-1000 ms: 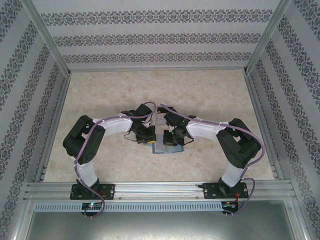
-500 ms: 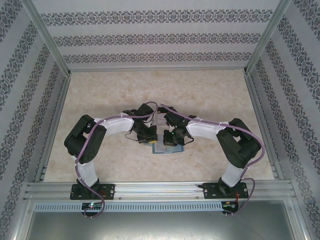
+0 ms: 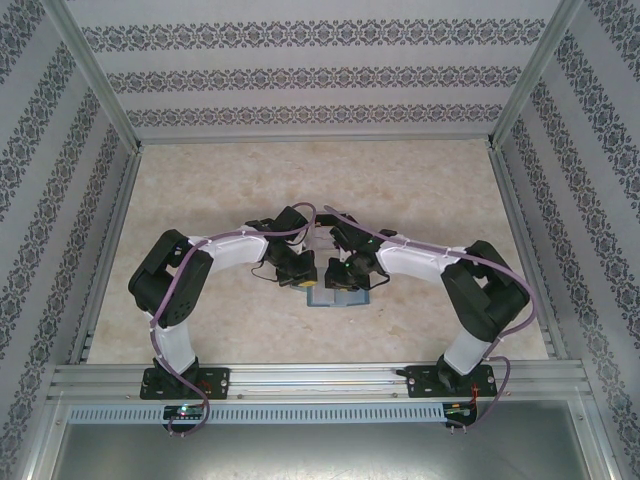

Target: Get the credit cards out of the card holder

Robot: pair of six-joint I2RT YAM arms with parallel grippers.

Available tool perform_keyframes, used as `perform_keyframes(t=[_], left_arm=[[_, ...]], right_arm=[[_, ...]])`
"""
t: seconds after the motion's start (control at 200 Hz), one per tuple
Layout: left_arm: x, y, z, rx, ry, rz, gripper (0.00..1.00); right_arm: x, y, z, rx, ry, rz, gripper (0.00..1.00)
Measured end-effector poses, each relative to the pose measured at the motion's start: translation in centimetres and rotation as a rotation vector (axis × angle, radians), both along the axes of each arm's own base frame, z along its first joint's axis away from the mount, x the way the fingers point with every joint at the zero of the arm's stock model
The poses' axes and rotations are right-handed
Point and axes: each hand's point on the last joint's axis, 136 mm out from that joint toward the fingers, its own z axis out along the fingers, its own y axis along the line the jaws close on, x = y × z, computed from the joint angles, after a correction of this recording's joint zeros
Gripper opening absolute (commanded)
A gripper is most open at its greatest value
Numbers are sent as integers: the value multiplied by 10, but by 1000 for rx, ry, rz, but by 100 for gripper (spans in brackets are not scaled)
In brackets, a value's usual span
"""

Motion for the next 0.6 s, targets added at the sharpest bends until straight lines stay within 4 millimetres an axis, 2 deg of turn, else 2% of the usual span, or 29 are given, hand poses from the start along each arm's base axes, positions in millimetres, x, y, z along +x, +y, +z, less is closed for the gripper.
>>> perform_keyframes(t=[0.19, 0.35, 0.6], left_arm=[[0, 0, -1, 1, 0, 0, 2], [-4, 3, -5, 7, 8, 0, 2], [-7, 5, -6, 1, 0, 1, 1]], right_arm=[[1, -3, 13, 3, -28, -6, 27], [0, -2, 15, 7, -27, -15, 25], [-6, 11, 18, 46, -8, -8, 22]])
